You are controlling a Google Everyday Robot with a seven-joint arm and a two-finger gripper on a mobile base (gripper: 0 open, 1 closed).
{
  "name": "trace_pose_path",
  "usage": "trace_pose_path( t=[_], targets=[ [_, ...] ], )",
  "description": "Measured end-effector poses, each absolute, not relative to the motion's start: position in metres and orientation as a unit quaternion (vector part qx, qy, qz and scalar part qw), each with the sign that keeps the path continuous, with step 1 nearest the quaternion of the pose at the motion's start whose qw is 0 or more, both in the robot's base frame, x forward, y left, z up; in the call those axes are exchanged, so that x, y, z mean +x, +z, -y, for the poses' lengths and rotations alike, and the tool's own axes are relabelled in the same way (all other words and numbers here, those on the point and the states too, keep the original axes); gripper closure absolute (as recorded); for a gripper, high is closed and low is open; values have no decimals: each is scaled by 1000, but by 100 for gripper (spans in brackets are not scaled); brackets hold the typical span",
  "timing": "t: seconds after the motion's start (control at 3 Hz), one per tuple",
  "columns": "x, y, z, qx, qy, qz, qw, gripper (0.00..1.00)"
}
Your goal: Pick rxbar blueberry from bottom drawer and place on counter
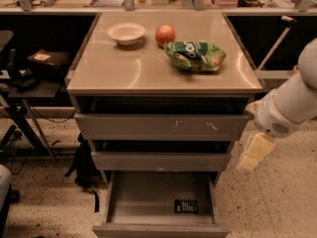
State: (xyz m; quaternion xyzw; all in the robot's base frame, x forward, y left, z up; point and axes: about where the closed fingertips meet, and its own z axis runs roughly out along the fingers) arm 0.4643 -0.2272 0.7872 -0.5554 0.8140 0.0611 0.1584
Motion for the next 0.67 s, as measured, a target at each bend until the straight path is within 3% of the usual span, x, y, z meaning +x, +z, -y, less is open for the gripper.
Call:
trace_pose_path(
  t=[0.33,0.67],
  targets=[
    [486,708,228,-519,90,-836,153,0],
    [490,696,227,-515,96,-838,154,0]
  ],
)
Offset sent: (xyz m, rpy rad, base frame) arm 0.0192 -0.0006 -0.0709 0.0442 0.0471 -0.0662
